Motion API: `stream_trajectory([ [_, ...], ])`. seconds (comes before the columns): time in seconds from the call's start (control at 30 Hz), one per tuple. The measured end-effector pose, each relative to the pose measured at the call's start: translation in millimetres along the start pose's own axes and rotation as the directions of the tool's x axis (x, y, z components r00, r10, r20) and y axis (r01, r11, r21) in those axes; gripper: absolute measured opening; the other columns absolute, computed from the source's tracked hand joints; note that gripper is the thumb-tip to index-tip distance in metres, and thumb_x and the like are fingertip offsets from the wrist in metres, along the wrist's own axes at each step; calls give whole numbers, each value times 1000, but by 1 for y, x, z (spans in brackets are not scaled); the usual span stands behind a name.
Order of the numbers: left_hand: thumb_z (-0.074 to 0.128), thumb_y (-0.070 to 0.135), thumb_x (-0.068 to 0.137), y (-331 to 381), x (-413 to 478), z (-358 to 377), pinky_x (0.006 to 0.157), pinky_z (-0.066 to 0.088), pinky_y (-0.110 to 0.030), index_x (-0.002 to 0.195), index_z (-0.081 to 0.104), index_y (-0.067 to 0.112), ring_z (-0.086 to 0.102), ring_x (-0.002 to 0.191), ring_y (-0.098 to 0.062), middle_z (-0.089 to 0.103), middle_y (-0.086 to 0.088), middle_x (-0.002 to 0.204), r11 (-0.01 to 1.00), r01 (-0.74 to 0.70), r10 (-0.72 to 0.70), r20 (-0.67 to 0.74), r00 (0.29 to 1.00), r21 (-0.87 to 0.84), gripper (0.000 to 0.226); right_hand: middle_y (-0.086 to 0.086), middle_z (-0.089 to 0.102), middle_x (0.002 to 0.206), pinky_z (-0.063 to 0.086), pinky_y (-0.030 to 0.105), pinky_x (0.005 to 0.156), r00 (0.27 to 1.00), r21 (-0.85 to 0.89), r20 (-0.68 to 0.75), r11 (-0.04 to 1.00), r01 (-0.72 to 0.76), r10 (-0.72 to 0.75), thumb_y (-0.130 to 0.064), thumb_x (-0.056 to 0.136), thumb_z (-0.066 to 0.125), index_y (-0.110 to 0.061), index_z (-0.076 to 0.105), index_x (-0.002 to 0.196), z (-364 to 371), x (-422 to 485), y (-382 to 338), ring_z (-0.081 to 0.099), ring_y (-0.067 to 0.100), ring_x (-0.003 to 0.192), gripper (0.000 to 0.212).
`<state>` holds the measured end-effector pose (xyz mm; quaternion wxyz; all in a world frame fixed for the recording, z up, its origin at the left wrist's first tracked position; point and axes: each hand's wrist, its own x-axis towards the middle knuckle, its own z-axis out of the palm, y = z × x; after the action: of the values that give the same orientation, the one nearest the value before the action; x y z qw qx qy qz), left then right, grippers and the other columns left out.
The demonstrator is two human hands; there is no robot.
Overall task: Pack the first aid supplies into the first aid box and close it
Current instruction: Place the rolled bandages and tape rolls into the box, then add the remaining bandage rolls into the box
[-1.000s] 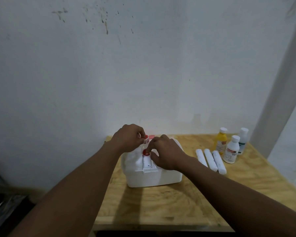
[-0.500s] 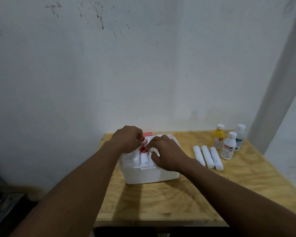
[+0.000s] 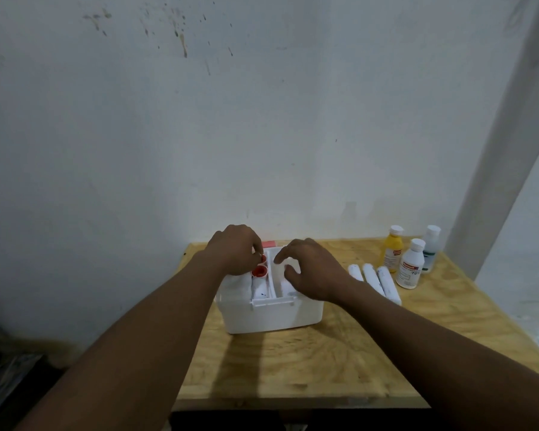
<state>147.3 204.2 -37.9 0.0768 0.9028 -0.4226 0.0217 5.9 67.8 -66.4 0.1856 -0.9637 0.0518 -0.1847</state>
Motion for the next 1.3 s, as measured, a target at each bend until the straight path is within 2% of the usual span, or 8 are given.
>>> stream_trajectory([
  [0.1, 62, 29, 88, 13, 1, -5, 91, 52, -41, 105, 77, 27, 62, 107, -21, 69, 4, 113, 999, -49, 48, -60, 997, -20, 23, -1, 67, 106, 49, 33, 85, 997, 11, -45, 998, -59, 59, -22, 87, 58, -23, 69, 108, -22, -1, 17, 58, 16, 97, 24],
  [0.27, 60, 33, 92, 63, 11, -2, 93, 47, -38, 111, 72, 27, 58, 109, -21, 63, 2, 113, 986, -160, 153, -120, 981, -50, 23, 2, 68, 97, 54, 38, 80, 967, -13, -98, 971, -237, 235, -18, 82, 59, -18, 70, 102, -54, -19, 65, 62, 19, 87, 23],
  [0.5, 64, 36, 90, 155, 22, 34, 95, 45, -39, 123, 65, 30, 58, 117, -24, 62, -1, 126, 931, -355, 354, 35, 935, 85, 34, 0, 69, 96, 55, 38, 79, 909, -74, -16, 906, -417, 417, -19, 82, 60, -20, 67, 102, -57, -72, 129, 65, 18, 92, 22],
  [0.63, 64, 37, 90, 184, 22, 65, 88, 40, -41, 121, 64, 27, 61, 111, -26, 64, -4, 119, 899, -381, 344, 189, 920, 218, 33, 6, 69, 102, 51, 32, 77, 925, -110, 10, 920, -376, 380, -24, 81, 66, -15, 69, 106, -45, -90, 140, 64, 22, 93, 27],
  [0.77, 59, 30, 92, 187, 22, 76, 92, 39, -45, 108, 65, 23, 64, 101, -26, 64, -4, 107, 861, -372, 334, 165, 928, 347, 18, 9, 64, 98, 50, 35, 77, 948, -163, -21, 934, -318, 318, -33, 84, 64, -13, 71, 104, -30, -93, 143, 61, 25, 91, 29],
  [0.9, 57, 26, 94, 189, 26, 73, 96, 38, -45, 114, 62, 20, 65, 103, -26, 64, -5, 109, 849, -377, 327, 194, 925, 369, 21, 7, 60, 100, 54, 40, 75, 944, -190, -46, 925, -330, 327, -34, 82, 66, -18, 68, 101, -22, -89, 148, 60, 26, 92, 26],
  [1.03, 56, 30, 96, 198, 28, 76, 97, 37, -47, 125, 53, 15, 63, 108, -28, 63, -7, 117, 865, -364, 307, 210, 928, 345, 33, 5, 59, 98, 53, 40, 74, 954, -186, -44, 935, -301, 298, -31, 80, 67, -18, 67, 92, -20, -89, 152, 57, 24, 92, 17],
  [1.3, 57, 27, 96, 207, 25, 81, 97, 40, -47, 128, 49, 15, 60, 115, -31, 59, -9, 124, 927, -290, 247, 196, 949, 237, 35, 3, 59, 94, 51, 36, 69, 970, -236, -24, 941, -242, 243, -29, 83, 63, -17, 68, 86, -27, -93, 159, 57, 22, 89, 14],
])
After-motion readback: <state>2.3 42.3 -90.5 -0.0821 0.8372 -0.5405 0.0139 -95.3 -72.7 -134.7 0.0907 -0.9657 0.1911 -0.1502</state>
